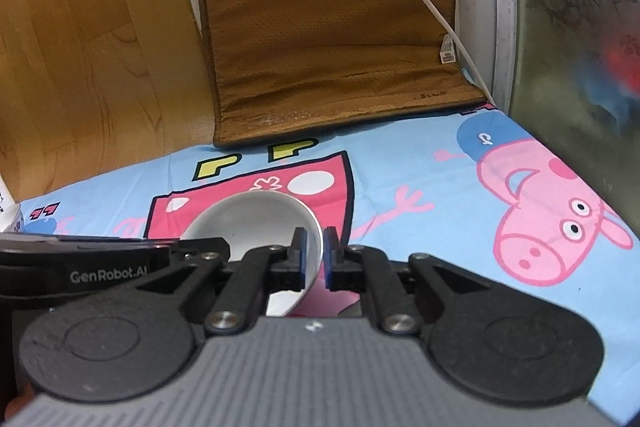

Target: Organize plates and bowls

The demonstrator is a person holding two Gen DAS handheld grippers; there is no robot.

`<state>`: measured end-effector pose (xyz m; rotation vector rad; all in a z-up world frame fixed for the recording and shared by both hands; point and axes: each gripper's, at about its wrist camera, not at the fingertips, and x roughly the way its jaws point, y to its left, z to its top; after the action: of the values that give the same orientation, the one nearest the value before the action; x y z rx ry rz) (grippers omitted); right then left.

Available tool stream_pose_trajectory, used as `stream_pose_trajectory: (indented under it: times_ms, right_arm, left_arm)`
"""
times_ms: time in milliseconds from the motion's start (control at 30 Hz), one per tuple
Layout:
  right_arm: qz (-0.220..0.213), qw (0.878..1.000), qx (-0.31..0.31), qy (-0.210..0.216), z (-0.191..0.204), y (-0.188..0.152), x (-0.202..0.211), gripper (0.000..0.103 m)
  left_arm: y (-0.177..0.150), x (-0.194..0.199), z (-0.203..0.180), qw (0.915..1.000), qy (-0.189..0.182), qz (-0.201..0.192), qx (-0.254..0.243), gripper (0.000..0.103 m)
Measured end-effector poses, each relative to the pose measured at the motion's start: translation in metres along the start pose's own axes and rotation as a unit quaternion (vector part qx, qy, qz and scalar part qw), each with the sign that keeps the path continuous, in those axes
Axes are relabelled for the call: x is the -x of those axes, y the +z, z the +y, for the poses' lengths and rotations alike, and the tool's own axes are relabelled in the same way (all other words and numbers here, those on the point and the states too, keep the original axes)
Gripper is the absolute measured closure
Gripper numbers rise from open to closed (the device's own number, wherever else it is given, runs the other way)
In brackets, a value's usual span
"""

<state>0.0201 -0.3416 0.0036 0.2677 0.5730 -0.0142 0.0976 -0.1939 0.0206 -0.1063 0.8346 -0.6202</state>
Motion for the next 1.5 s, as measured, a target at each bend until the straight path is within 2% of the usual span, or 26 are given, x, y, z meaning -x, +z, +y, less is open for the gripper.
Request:
stream_pose_trajectory:
  times_ms: [200, 567, 733, 933, 1033, 1167, 1267, 1367, 1500]
  right_arm:
    - [-0.002, 1.000, 0.011, -0.003, 0.007, -0.001, -0.001, 0.080]
    - [0.013, 1.000, 0.018, 0.011, 0.022, -0.003, -0.006, 0.083]
    - [-0.005, 1.000, 0.015, 0.016, 0.030, -0.001, 0.002, 0.080]
    - [-0.063, 0.997, 0.035, 0.019, 0.046, 0.000, 0.037, 0.080]
    - [-0.079, 0.995, 0.047, 0.043, 0.065, -0.001, 0.054, 0.080]
    - [-0.066, 0.990, 0.072, 0.097, 0.105, -0.010, 0.063, 0.080]
    - [-0.029, 0.985, 0.083, 0.151, 0.141, -0.019, 0.058, 0.080]
    - [0.012, 0.977, 0.086, 0.194, 0.177, -0.032, 0.049, 0.081]
    - [0.045, 0.968, 0.097, 0.228, 0.216, -0.047, 0.043, 0.081]
  left_arm:
    - [-0.001, 0.002, 0.000, 0.9999, 0.012, -0.003, -0.005, 0.088]
    - [-0.002, 0.018, 0.010, 0.9990, 0.041, -0.016, 0.008, 0.088]
    - [-0.005, 0.024, 0.013, 0.9989, 0.045, -0.007, 0.013, 0.083]
    - [-0.021, 0.080, 0.022, 0.9960, 0.056, -0.069, 0.010, 0.082]
    - [-0.038, 0.118, 0.034, 0.9930, 0.065, -0.099, 0.011, 0.082]
    - [-0.063, 0.171, 0.058, 0.9860, 0.098, -0.134, 0.014, 0.082]
    - [-0.081, 0.209, 0.092, 0.9784, 0.132, -0.153, 0.045, 0.082]
    - [-0.098, 0.243, 0.130, 0.9653, 0.170, -0.176, 0.091, 0.082]
    - [-0.120, 0.276, 0.180, 0.9456, 0.208, -0.195, 0.156, 0.082]
